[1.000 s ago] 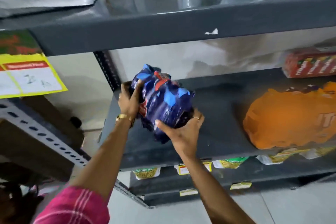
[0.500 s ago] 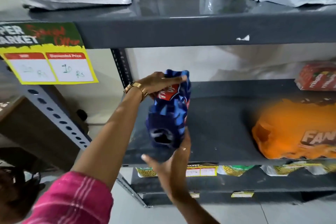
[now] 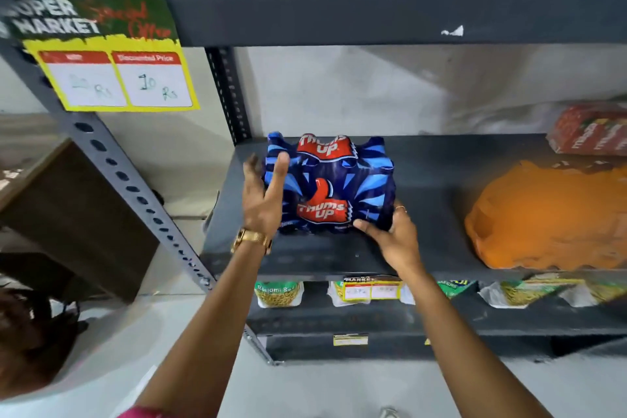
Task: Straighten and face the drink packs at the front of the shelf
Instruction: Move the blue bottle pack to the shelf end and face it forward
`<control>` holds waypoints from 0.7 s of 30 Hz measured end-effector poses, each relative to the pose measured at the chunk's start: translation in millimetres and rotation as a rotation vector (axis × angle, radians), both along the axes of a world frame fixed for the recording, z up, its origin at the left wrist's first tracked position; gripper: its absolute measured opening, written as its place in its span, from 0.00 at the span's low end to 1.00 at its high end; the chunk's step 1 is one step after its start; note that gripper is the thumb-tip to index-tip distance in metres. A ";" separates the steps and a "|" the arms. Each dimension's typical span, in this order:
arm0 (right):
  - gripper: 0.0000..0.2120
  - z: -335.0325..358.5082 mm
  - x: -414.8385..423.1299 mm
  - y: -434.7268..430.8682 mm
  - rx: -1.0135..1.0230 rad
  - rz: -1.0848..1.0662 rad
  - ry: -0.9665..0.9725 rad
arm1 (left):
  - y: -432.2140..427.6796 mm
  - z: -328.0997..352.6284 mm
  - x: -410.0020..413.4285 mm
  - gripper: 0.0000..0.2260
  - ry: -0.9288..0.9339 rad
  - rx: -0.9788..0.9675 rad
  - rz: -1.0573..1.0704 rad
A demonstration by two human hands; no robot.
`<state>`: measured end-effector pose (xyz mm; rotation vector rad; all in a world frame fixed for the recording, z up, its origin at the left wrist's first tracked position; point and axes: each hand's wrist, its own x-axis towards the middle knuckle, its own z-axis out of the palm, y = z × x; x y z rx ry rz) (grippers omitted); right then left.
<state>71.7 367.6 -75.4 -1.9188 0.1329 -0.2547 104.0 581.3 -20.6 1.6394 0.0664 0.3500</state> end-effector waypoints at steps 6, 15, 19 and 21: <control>0.24 -1.8 -13.7 -14.7 -0.016 0.115 0.098 | 21.5 -37.3 -41.1 0.38 0.162 0.325 -0.195; 0.34 -17.3 -81.7 -19.9 -0.135 0.113 0.204 | 31.4 -64.5 -97.3 0.36 -0.006 0.529 -0.104; 0.29 -18.6 -84.0 -8.9 -0.163 0.037 0.161 | 31.2 -75.9 -102.9 0.36 0.063 0.589 -0.076; 0.29 -17.7 -83.7 -6.8 -0.171 0.031 0.163 | 30.2 -74.3 -104.4 0.36 0.093 0.593 -0.055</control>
